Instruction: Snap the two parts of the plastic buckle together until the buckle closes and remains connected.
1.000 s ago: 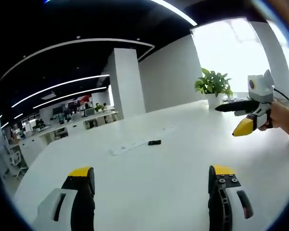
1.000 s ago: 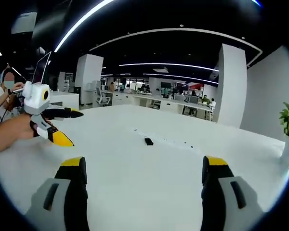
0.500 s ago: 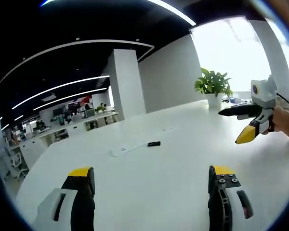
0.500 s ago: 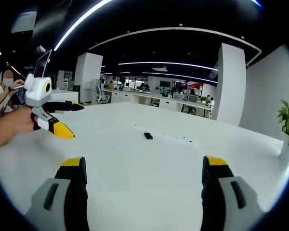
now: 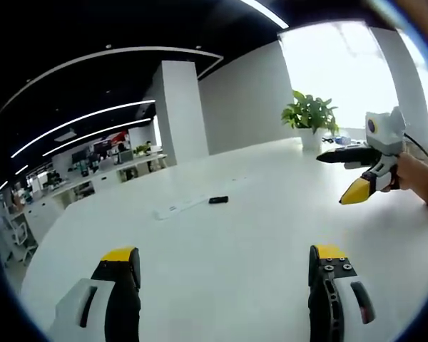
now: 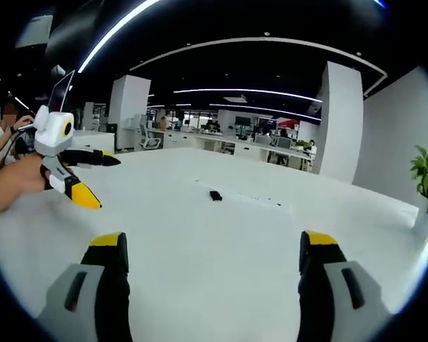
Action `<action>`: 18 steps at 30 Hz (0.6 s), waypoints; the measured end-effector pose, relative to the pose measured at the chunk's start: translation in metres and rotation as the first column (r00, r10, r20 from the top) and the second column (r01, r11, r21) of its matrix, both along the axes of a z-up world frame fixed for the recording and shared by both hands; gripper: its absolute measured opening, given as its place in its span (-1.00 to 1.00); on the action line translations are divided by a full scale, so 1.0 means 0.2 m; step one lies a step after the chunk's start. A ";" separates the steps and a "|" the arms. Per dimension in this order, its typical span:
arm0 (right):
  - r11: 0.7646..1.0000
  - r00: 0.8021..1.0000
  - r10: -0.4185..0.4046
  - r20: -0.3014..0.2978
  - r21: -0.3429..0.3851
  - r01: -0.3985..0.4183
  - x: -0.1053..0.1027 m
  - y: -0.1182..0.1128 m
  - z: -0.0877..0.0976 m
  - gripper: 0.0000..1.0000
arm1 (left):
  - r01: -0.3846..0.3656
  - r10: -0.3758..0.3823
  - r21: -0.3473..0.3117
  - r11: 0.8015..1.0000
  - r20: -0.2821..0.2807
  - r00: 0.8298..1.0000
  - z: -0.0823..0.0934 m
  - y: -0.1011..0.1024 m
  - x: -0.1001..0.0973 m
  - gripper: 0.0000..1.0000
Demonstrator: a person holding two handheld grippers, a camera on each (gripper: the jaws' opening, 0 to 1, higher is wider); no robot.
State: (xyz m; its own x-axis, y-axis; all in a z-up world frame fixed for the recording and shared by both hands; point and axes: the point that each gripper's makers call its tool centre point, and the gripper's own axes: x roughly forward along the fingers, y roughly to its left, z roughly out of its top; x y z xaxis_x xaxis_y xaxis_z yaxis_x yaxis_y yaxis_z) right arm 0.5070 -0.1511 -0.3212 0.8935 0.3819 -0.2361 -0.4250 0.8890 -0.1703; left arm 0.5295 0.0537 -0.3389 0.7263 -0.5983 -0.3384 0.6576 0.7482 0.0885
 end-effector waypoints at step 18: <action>0.999 1.000 -0.024 0.008 0.030 0.024 0.00 -0.08 0.03 0.99 | -0.005 0.005 0.003 1.000 -0.003 1.000 -0.03 0.02 -0.07 0.99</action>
State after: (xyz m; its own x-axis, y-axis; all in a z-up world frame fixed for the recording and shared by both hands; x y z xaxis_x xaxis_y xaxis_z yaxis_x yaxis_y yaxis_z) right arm 0.5066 -0.1675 -0.3146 0.9043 0.3673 -0.2176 -0.4024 0.9036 -0.1468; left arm 0.5157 0.0583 -0.3446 0.7278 -0.5939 -0.3428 0.6545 0.7509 0.0886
